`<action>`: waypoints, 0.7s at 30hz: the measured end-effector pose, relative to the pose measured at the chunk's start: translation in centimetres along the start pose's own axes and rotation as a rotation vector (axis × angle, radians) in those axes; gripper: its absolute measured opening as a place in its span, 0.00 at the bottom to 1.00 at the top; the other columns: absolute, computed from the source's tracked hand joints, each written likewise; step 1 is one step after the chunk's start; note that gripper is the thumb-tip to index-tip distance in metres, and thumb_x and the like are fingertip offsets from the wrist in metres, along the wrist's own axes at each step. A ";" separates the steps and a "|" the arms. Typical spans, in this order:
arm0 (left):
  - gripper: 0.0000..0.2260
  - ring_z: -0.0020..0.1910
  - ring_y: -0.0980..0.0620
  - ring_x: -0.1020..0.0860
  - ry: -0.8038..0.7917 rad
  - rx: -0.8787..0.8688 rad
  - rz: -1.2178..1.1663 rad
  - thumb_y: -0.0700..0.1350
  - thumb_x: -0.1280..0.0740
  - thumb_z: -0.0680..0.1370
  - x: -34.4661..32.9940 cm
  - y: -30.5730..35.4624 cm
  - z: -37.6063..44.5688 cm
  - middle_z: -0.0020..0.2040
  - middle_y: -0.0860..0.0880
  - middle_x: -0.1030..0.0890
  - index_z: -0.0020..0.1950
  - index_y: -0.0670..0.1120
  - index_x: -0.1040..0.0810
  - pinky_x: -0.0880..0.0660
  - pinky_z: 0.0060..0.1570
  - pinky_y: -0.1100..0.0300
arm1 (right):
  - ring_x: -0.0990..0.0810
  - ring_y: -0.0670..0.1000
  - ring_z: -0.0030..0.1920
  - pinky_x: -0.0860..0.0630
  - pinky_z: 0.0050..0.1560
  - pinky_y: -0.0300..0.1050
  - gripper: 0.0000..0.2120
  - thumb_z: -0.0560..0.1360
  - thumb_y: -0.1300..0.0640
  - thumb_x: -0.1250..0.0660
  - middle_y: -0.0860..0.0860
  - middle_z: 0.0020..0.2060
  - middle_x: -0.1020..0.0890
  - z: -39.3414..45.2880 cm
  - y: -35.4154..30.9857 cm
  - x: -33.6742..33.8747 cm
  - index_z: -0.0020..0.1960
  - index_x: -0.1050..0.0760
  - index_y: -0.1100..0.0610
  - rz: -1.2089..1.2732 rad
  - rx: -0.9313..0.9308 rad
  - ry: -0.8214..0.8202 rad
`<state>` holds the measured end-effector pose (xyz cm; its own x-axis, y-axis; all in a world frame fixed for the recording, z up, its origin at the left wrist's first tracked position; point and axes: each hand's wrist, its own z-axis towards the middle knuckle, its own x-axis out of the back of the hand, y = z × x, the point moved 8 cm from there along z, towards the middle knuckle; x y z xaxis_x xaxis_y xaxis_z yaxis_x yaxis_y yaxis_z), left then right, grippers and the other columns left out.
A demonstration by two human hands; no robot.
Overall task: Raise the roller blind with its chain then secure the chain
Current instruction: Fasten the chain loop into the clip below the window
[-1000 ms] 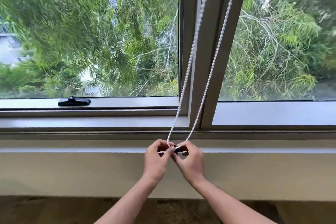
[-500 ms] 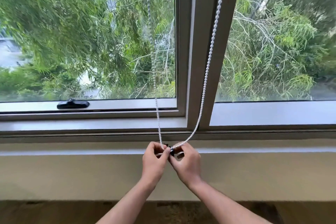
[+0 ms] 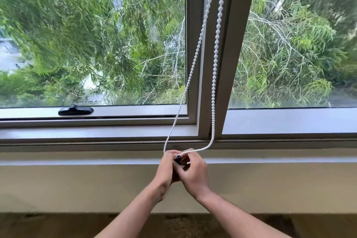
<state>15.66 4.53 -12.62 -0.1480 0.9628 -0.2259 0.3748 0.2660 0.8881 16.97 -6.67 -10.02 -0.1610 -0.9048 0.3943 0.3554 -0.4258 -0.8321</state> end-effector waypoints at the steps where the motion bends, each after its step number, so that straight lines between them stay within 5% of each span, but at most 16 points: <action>1: 0.12 0.45 0.50 0.15 -0.005 -0.003 0.034 0.52 0.40 0.74 -0.1 0.1 0.1 0.45 0.47 0.13 0.48 0.51 0.19 0.23 0.46 0.52 | 0.18 0.50 0.41 0.21 0.44 0.53 0.11 0.70 0.50 0.22 0.47 0.42 0.18 0.1 0.2 0.0 0.45 0.20 0.56 0.013 -0.014 -0.018; 5: 0.11 0.26 0.55 0.33 -0.004 0.032 0.100 0.54 0.41 0.71 0.2 0.4 0.2 0.30 0.52 0.24 0.38 0.53 0.21 0.36 0.30 0.60 | 0.19 0.46 0.40 0.21 0.43 0.45 0.09 0.72 0.50 0.23 0.44 0.43 0.17 0.3 0.2 0.2 0.48 0.20 0.49 0.070 0.011 -0.089; 7: 0.12 0.26 0.55 0.40 0.011 0.048 0.076 0.52 0.43 0.73 0.8 0.3 0.3 0.29 0.54 0.29 0.38 0.51 0.22 0.40 0.27 0.61 | 0.17 0.47 0.41 0.22 0.42 0.40 0.06 0.76 0.48 0.25 0.43 0.44 0.16 0.0 0.2 0.4 0.50 0.20 0.46 0.120 0.021 -0.107; 11: 0.12 0.25 0.55 0.39 0.006 0.042 0.104 0.49 0.45 0.77 1.1 0.1 -0.1 0.32 0.51 0.25 0.42 0.46 0.24 0.40 0.27 0.60 | 0.16 0.50 0.37 0.19 0.39 0.53 0.09 0.81 0.42 0.33 0.48 0.38 0.15 0.0 0.5 0.8 0.50 0.20 0.46 0.248 -0.078 -0.089; 15: 0.12 0.27 0.54 0.41 -0.068 0.039 0.108 0.53 0.44 0.72 0.0 0.0 -0.6 0.32 0.51 0.24 0.40 0.49 0.25 0.46 0.30 0.57 | 0.17 0.49 0.34 0.20 0.35 0.46 0.08 0.79 0.45 0.34 0.50 0.36 0.15 0.3 0.2 0.9 0.46 0.19 0.46 0.294 -0.128 -0.069; 21: 0.15 0.28 0.53 0.42 -0.091 0.026 0.076 0.53 0.48 0.74 0.0 0.0 -0.6 0.32 0.51 0.24 0.39 0.51 0.23 0.51 0.35 0.54 | 0.17 0.53 0.34 0.18 0.37 0.55 0.06 0.81 0.52 0.32 0.52 0.36 0.15 0.4 0.5 1.0 0.47 0.18 0.47 0.286 -0.141 -0.091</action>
<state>15.16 4.55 -12.37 -0.0346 0.9802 -0.1948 0.4060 0.1919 0.8935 17.34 -7.75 -9.86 0.0119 -0.9863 0.1646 0.2420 -0.1569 -0.9575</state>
